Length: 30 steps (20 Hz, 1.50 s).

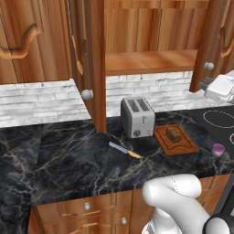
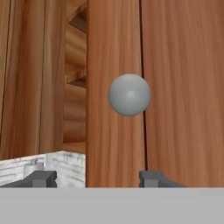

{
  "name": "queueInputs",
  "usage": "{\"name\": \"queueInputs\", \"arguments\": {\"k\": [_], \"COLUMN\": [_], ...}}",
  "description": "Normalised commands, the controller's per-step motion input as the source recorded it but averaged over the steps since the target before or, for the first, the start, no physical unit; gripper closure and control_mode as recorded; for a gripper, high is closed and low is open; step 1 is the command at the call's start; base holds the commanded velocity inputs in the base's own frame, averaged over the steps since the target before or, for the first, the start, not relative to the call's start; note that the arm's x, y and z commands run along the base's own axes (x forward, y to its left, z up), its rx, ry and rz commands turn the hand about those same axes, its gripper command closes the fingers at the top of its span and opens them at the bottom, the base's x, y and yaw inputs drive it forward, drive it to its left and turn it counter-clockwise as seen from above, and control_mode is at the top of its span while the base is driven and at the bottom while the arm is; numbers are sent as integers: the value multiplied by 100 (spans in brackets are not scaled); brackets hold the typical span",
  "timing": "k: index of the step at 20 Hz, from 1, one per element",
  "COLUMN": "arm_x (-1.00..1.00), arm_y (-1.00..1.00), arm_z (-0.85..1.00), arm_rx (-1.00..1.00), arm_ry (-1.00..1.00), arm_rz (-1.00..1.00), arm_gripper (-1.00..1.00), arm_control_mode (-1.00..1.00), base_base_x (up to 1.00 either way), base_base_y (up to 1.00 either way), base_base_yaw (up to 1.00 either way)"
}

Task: Pick the bread, place it on the cutting board, pick the jam, place it on the counter, and close the cabinet.

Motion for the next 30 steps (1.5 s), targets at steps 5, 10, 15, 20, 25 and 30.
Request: {"name": "queueInputs", "arguments": {"k": [5,10,15,20,25,30], "arm_x": [35,29,28,31,28,30], "arm_y": [7,3,1,0,0,0], "arm_z": [0,0,0,0,0,0], "arm_rx": [0,0,0,0,0,0], "arm_ry": [0,0,0,0,0,0], "arm_rz": [-6,-6,-6,-7,-6,-7], "arm_gripper": [-100,-100,-100,-100,-100,-100], "arm_control_mode": [-100,-100,-100,-100,-100,-100], "base_base_x": [0,0,0,0,0,0], "base_base_y": [0,0,0,0,0,0], "base_base_yaw": [0,0,0,0,0,0]}}
